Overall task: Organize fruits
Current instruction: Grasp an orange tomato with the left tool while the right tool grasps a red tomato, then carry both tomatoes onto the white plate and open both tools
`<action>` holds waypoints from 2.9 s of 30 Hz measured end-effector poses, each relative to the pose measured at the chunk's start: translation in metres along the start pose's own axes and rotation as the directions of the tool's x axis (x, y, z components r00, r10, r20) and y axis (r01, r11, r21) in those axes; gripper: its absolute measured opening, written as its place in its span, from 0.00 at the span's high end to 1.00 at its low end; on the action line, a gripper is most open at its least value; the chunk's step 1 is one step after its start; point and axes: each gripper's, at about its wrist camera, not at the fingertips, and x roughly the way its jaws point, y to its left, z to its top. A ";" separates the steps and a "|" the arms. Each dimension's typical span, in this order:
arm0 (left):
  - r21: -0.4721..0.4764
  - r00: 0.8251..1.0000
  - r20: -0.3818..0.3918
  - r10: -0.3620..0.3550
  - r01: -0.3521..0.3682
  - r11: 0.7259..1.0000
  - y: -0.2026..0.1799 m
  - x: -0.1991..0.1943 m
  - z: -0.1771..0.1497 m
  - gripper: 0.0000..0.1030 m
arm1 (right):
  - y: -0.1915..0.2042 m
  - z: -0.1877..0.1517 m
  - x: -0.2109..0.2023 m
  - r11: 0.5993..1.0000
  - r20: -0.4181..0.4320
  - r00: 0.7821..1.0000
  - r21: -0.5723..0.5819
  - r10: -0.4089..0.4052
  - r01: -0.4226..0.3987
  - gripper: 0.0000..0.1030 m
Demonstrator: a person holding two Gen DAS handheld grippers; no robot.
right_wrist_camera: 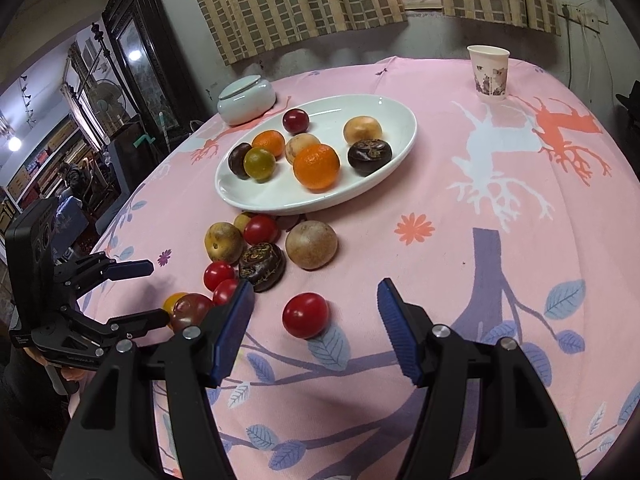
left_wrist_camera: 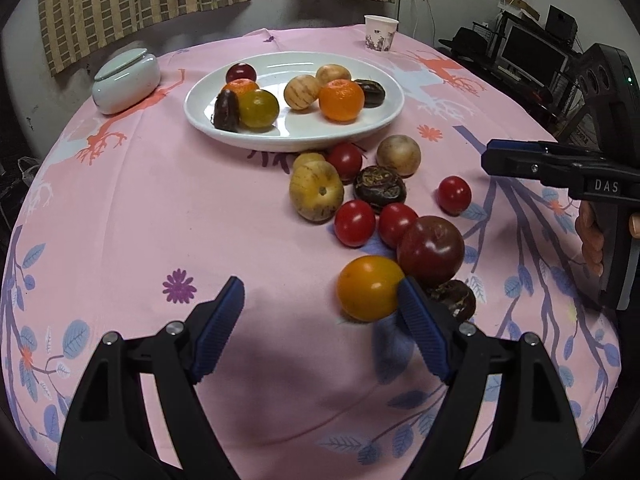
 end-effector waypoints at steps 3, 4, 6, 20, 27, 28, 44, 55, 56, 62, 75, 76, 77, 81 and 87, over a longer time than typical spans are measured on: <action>0.017 1.000 -0.002 0.005 -0.005 1.000 -0.008 0.007 0.002 0.20 | 0.000 -0.001 0.002 1.000 -0.007 1.000 -0.002 0.002 -0.002 0.37; 0.019 1.000 -0.006 0.006 -0.006 1.000 -0.009 0.009 0.003 0.21 | 0.000 -0.001 0.002 1.000 -0.007 1.000 -0.003 0.004 -0.004 0.37; -0.009 1.000 -0.021 -0.017 0.017 1.000 -0.007 0.017 0.003 0.21 | 0.001 -0.001 0.002 1.000 -0.007 1.000 -0.006 0.005 -0.005 0.37; 0.014 0.998 -0.001 -0.059 0.059 0.998 -0.011 0.021 -0.001 0.60 | 0.011 -0.007 0.009 0.996 -0.039 0.999 -0.082 -0.038 0.034 0.37; -0.003 0.997 -0.016 -0.073 0.073 0.997 0.000 0.017 -0.013 0.61 | 0.027 -0.011 0.024 0.984 -0.056 0.992 -0.141 -0.114 0.105 0.37; -0.002 0.997 -0.014 -0.073 0.073 0.997 0.000 0.016 -0.014 0.61 | 0.029 -0.011 0.028 0.984 -0.068 0.991 -0.148 -0.112 0.101 0.37; -0.109 0.998 -0.019 -0.066 0.064 0.992 0.017 0.004 -0.010 0.61 | 0.029 -0.010 0.025 0.986 -0.037 0.994 -0.133 -0.107 0.101 0.70; -0.156 0.997 0.073 0.000 0.011 0.988 0.030 -0.031 0.003 0.61 | 0.029 0.003 -0.014 0.987 0.063 0.993 -0.117 -0.103 0.110 0.70; -0.154 0.996 0.084 0.003 0.010 0.988 0.031 -0.035 0.007 0.61 | 0.030 0.005 -0.018 0.986 0.068 0.992 -0.121 -0.106 0.114 0.70; -0.154 0.986 0.161 0.040 -0.015 0.988 0.038 -0.050 0.053 0.61 | 0.028 0.033 -0.036 0.969 0.097 0.981 -0.168 -0.167 0.181 0.70; -0.154 0.994 0.109 0.030 -0.012 0.988 0.050 -0.018 0.054 0.55 | 0.033 0.050 -0.013 0.981 0.082 0.993 -0.170 -0.081 0.094 0.70; -0.135 0.995 0.092 0.026 -0.013 0.991 0.050 -0.019 0.043 0.51 | 0.035 0.048 -0.010 0.980 0.067 0.995 -0.178 -0.079 0.090 0.70; -0.118 0.995 0.091 0.030 -0.019 0.993 0.049 -0.021 0.034 0.44 | 0.037 0.044 -0.007 0.978 0.057 0.995 -0.191 -0.080 0.089 0.70; -0.070 0.999 0.047 0.016 -0.013 0.997 0.040 -0.020 0.007 0.40 | 0.041 0.037 -0.004 0.977 0.041 0.997 -0.203 -0.063 0.070 0.70; -0.038 0.999 0.048 -0.022 0.023 0.999 0.020 -0.008 0.006 0.40 | 0.044 0.027 -0.006 0.981 0.037 0.998 -0.187 -0.050 0.056 0.70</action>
